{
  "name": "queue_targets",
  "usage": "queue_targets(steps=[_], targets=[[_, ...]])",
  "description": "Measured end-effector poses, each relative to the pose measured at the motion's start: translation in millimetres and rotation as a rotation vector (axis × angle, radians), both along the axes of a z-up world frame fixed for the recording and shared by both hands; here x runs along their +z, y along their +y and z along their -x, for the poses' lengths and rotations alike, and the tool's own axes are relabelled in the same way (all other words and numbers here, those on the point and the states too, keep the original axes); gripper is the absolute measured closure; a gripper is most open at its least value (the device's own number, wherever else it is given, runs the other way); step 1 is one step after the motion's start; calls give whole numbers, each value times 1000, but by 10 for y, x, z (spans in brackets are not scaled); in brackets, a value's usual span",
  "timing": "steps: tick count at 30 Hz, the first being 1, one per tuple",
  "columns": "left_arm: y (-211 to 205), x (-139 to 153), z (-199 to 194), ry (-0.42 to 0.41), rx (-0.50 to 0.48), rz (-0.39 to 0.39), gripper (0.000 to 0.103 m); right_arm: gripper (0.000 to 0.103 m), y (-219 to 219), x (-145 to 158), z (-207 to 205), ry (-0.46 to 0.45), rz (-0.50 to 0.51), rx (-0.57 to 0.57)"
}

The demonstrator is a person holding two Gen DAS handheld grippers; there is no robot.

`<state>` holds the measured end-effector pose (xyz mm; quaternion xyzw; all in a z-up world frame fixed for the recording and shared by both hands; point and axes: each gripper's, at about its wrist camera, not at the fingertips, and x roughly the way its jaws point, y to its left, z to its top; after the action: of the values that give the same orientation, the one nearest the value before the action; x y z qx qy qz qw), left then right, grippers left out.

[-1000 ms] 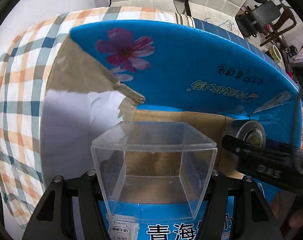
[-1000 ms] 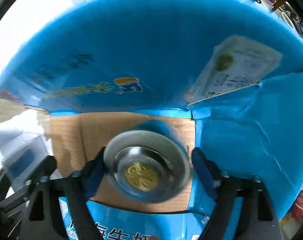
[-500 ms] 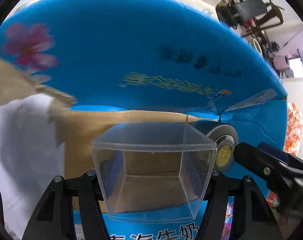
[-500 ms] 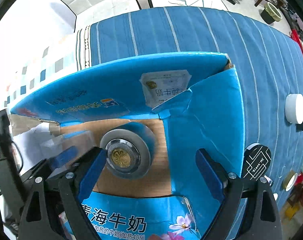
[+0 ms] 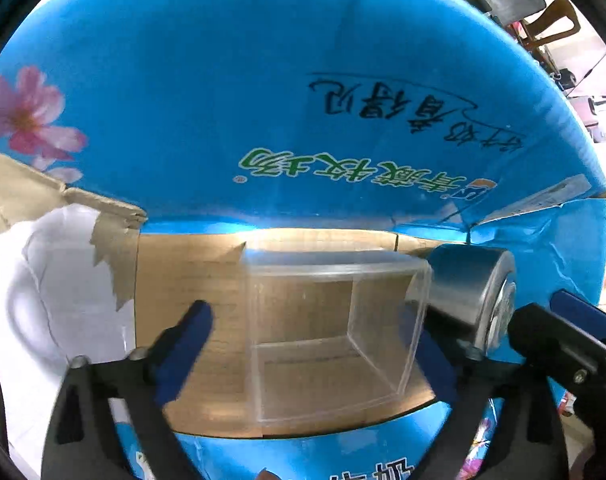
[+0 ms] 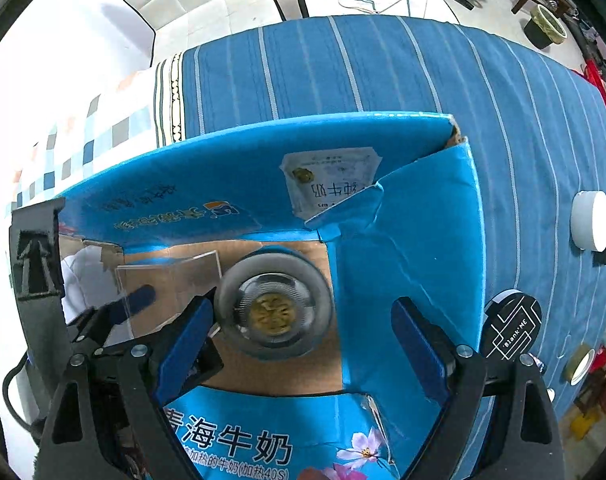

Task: Organize rigid objects
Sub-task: 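Carry the clear box and silver tin into the blue box and release both, then lift both tools out of the blue box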

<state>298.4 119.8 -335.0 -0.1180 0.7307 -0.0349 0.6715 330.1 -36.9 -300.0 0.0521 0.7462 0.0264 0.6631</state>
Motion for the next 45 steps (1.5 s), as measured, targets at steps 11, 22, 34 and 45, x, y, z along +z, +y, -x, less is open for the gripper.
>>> queue_targets(steps=[11,22,34,45], targets=[[239,619,373,-115,21,-102,0,2,-75,498,376,-100,7,108],[123,1383,1050,-293,19,-272,0,0,54,1118,1034,-233,-17,183],[-71,2204,1579,-433,17,-313,0,0,-77,1945,1698,-393,-81,195],[-552,2536,1757,-526,-44,-329,0,0,-592,2357,1935,-456,-113,114]])
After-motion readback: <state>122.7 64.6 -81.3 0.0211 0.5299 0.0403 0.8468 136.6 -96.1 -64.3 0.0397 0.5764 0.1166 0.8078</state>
